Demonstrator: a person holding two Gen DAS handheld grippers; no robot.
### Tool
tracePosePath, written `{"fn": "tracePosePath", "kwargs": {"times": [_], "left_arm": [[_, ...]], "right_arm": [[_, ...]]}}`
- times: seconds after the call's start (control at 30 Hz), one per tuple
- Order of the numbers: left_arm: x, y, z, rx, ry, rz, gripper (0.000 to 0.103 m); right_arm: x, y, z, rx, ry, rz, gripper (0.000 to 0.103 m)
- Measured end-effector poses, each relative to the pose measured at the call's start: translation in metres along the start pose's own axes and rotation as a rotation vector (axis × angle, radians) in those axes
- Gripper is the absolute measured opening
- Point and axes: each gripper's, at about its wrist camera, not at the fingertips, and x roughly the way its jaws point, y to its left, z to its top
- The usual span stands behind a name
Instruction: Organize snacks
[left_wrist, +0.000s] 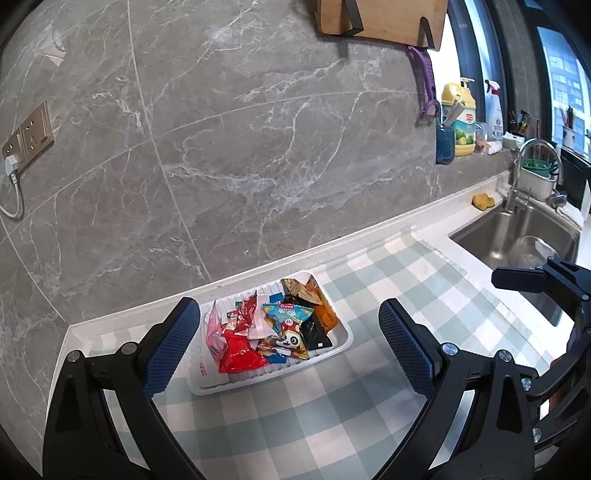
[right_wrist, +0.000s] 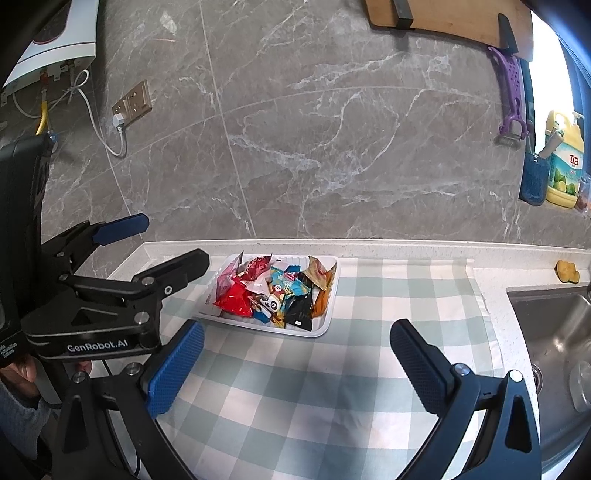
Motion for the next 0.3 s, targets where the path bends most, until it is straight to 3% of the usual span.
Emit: {"fn": "tracePosePath", "kwargs": {"times": [0.3], "left_arm": [[0.0038,-0.0007,-0.0034,-0.019,0.02,0.002,0.099]], "right_arm": [[0.0009,-0.0032,-0.0029,0.014,0.005,0.001,0.103]]}}
